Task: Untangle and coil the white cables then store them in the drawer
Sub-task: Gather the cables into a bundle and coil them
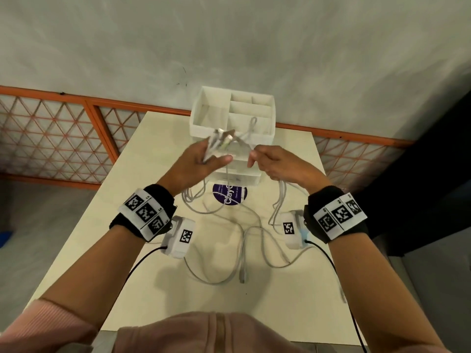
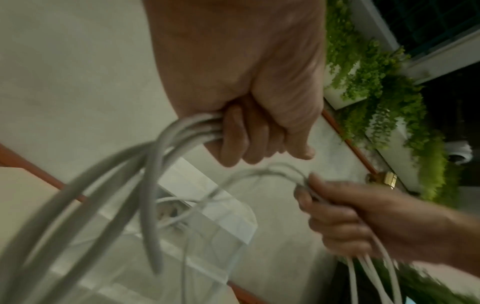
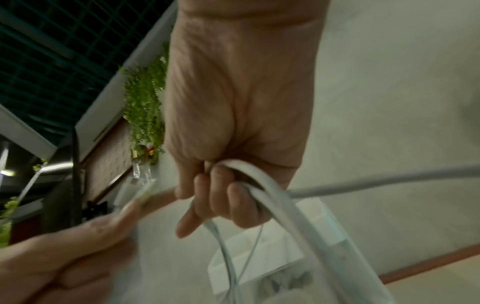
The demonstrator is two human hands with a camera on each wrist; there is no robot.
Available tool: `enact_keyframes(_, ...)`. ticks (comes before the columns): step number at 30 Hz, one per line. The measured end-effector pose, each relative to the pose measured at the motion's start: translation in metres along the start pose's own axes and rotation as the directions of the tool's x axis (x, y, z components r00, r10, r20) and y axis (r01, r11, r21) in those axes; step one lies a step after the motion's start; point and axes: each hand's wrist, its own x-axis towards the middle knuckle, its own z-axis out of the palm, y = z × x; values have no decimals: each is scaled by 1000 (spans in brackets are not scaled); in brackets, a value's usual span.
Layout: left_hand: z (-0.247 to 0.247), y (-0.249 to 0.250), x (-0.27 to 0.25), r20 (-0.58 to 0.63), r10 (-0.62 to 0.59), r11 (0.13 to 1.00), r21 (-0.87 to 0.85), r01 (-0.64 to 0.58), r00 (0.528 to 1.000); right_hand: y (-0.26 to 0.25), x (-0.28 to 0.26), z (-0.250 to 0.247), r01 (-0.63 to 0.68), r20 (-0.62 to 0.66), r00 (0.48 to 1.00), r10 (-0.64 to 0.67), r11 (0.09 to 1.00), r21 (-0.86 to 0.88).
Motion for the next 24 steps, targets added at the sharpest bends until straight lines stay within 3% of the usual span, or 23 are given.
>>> enact_keyframes(3, 18, 8, 0, 128, -30, 998, -44, 36, 991, -12, -5, 7, 30, 110, 993, -38, 997, 69)
enact_keyframes(5, 24, 8, -3, 92, -49, 992, -110, 59, 995, -13, -12, 5, 37, 137, 989, -52, 994, 105)
enact_keyframes(9, 30, 2, 0, -43, 104, 983, -147, -109, 994, -6, -18, 2, -11, 147, 989, -10, 990, 139)
enact_keyframes(11, 36, -5, 5, 12, 132, 985, -110, -130, 991, -3, -17, 5, -31, 144, 990, 8, 987, 158)
enact_keyframes(14, 43, -13, 5, 160, 78, 997, -19, -76, 984, 0, -17, 8, -25, 190, 982, -5, 987, 156)
enact_keyframes(18, 40, -16, 0, 218, -50, 991, 135, 20, 975, 10, -18, 10, -38, 230, 973, 13, 994, 103)
enact_keyframes(20, 35, -15, -2, 168, -61, 977, 213, 24, 984, 15, -20, 10, -27, 220, 976, 7, 996, 88)
enact_keyframes(24, 14, -13, 3, -106, 2, 956, 291, 29, 994, 40, -25, -3, -58, 111, 992, 51, 997, 55)
